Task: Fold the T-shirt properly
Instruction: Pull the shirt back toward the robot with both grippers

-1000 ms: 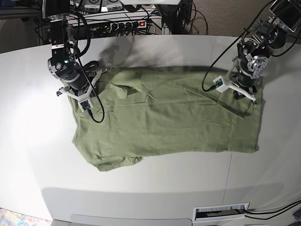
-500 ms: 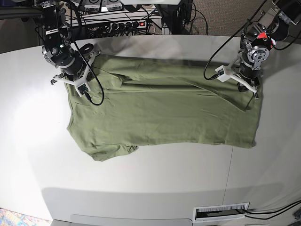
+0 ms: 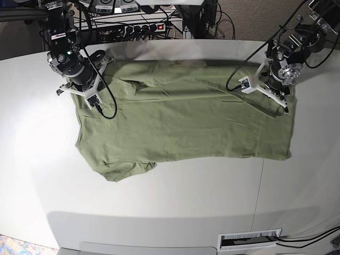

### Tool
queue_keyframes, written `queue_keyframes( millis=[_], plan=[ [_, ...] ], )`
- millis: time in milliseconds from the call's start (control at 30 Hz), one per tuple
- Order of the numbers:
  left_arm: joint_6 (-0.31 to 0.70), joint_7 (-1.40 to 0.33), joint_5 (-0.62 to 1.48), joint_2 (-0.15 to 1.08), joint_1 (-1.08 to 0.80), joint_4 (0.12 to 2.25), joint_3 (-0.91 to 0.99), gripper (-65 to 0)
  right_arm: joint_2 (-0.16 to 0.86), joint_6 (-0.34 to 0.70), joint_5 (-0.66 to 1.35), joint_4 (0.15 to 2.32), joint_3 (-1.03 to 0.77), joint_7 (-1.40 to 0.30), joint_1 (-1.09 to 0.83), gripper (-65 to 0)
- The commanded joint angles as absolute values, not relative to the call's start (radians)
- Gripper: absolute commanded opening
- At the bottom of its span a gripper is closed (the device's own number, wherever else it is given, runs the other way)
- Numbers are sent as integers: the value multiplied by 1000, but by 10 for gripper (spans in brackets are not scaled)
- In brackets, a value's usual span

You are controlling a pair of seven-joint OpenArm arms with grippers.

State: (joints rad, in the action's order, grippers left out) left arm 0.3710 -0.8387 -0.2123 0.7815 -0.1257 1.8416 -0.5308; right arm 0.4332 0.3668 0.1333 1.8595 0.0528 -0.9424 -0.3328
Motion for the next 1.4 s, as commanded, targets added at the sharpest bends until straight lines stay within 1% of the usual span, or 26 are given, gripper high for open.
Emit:
queue_keyframes(
  millis=[0, 200, 367, 500, 600, 800, 967, 1133, 1367],
  plan=[
    [440, -848, -102, 785, -165, 1833, -547, -650, 453, 378, 114, 1855, 51, -1055, -365, -650],
    [440, -879, -104, 785, -241, 1840, -547, -650, 501, 377, 112, 1920, 50, -1054, -441, -650],
    [439, -901, -119, 788, -302, 1888, -547, -650, 505, 377, 111, 1932, 17, -1046, -467, -650],
    [438, -901, -119, 824, -337, 1952, -547, -650, 505, 377, 112, 1932, -10, -1038, -466, -650],
    [383, -889, -127, 850, -332, 1979, -546, -650, 505, 377, 112, 1937, -14, -1019, -466, -650],
    [289, -826, -270, 859, -329, 2001, -546, -650, 504, 377, 112, 1998, -14, -984, -466, -650],
    [232, -818, -312, 859, -330, 2047, -546, -650, 504, 377, 112, 2003, -15, -954, -465, -650],
    [210, -812, -319, 859, -329, 2086, -546, -650, 504, 377, 112, 2003, -15, -931, -465, -650],
    [138, -811, -458, 859, -329, 2086, -546, -650, 504, 377, 112, 2003, -15, -911, -463, -650]
  ],
)
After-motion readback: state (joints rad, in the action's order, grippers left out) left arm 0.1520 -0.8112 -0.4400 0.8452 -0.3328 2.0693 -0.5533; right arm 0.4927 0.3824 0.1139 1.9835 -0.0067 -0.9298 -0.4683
